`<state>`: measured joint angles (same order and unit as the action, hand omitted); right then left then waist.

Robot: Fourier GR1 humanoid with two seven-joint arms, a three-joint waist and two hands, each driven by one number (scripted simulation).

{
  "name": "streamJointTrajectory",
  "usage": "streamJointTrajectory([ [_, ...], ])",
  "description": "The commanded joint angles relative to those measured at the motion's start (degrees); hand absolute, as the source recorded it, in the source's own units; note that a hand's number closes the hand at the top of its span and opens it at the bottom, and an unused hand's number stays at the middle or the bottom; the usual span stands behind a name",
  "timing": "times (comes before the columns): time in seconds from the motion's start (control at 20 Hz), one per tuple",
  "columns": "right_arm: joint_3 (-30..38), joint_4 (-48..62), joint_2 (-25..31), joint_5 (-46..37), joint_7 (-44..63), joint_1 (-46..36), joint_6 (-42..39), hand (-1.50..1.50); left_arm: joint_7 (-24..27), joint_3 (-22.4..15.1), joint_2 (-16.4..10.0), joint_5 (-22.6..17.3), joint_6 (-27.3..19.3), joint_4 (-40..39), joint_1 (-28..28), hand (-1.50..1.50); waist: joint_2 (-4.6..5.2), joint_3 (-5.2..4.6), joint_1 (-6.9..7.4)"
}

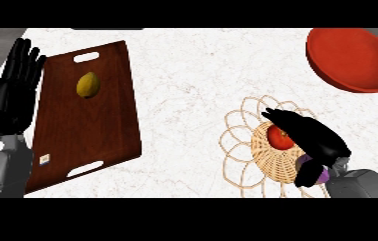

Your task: Pick the tomato from the placemat and place it in the bowl

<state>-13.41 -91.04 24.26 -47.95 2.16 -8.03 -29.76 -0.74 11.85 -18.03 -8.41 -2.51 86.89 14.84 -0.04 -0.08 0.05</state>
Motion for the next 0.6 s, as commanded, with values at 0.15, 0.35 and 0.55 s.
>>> streamJointTrajectory([
  [0.15, 2.2, 4.9, -1.9, -3.5, -2.2, -0.4, 1.2, -1.50, 1.6, -0.9, 2.2, 2.3, -0.8, -0.4, -0.6, 0.00, 0.04, 0.08, -0.04],
  [0.35, 1.8, 8.3, -2.9, -4.8, -7.1, -3.7, 5.7, 1.50, 0.2, 1.4, 0.2, 0.6, 0.4, -1.8, 1.9, 0.00, 0.09, 0.09, 0.01],
  [0.55, 2.1, 9.6, -3.6, -7.6, -9.7, -3.1, 10.2, 1.50, 2.9, 1.9, 0.5, 0.3, 2.3, -2.6, -0.7, 0.00, 0.08, 0.08, -0.04],
])
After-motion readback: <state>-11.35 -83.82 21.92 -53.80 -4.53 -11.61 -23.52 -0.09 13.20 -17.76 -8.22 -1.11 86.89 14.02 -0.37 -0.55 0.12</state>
